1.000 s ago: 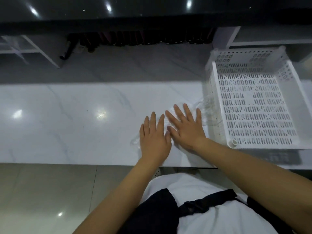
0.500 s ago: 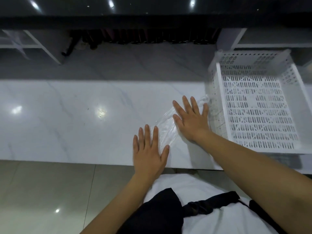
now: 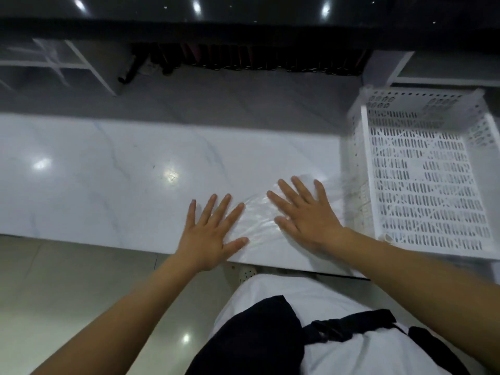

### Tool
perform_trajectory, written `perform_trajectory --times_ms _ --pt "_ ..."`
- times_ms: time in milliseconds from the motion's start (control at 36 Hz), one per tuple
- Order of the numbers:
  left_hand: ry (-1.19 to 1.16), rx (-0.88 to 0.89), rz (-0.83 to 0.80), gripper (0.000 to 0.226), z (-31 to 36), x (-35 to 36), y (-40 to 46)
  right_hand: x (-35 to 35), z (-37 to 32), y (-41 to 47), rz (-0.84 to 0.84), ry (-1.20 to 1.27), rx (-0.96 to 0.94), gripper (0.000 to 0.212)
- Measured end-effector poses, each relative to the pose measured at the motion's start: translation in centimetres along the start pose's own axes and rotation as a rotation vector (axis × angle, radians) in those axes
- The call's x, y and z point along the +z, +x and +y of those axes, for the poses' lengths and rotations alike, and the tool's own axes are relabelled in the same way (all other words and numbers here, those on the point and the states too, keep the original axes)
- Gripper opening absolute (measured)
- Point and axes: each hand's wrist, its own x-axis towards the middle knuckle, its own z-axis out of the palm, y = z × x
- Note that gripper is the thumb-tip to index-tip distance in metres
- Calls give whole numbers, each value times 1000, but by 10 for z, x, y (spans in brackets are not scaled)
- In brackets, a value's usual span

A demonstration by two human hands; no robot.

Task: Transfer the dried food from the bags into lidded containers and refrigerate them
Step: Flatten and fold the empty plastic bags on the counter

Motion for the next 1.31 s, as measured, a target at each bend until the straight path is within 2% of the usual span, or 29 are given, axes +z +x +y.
perform_trajectory --times_ms 56,111,194,278,361,417,472,556,667,722,778,806,917,1000,1056,1222,1306 --pt "-14 50 -65 85 -18 -8 3 6 -5 -3 -16 46 45 62" --pt "-172 29 -74 91 -26 -18 5 7 -10 -2 -25 68 85 63" --pt "-481 -107 73 90 -23 -30 5 5 -19 -4 -26 58 87 65" --pt "-463 -266 74 76 -16 -36 6 6 -25 -7 -17 57 79 65" --pt "-394 -443 30 45 -10 -44 8 6 -26 -9 -17 66 65 64" --pt "-404 -506 -25 40 -7 -46 8 7 -27 -11 -15 76 73 63" --pt "-637 -553 -35 38 -4 -44 6 8 -29 -12 -10 85 92 63" --pt "-1035 -598 79 31 -2 -43 -1 8 -34 -11 -11 98 135 64" --pt "-1185 -658 69 58 12 -40 -9 5 -42 -9 -48 145 181 65" --pt "-1203 -678 142 41 16 -36 -12 -2 -45 -6 -109 199 198 66" --pt "-1195 -687 222 15 12 -37 -13 -16 -44 -5 -194 200 203 68" --pt "-1200 -687 247 11 9 -39 -13 -23 -42 -7 -215 160 193 68" --pt "-1210 -682 275 9 -8 -51 -9 -48 -34 -17 -113 -30 37 74" --pt "-1197 -656 282 14 -15 -61 -4 -49 -30 -17 -182 26 -178 70" --pt "-1223 -633 303 15 -16 -67 -1 -40 -27 -15 -248 26 -255 68" --pt "-1290 -504 420 6 11 -80 7 -13 -30 -12 -176 108 -236 71" --pt "-1318 -354 413 3 46 -76 4 -7 -33 -13 -155 144 -243 74"
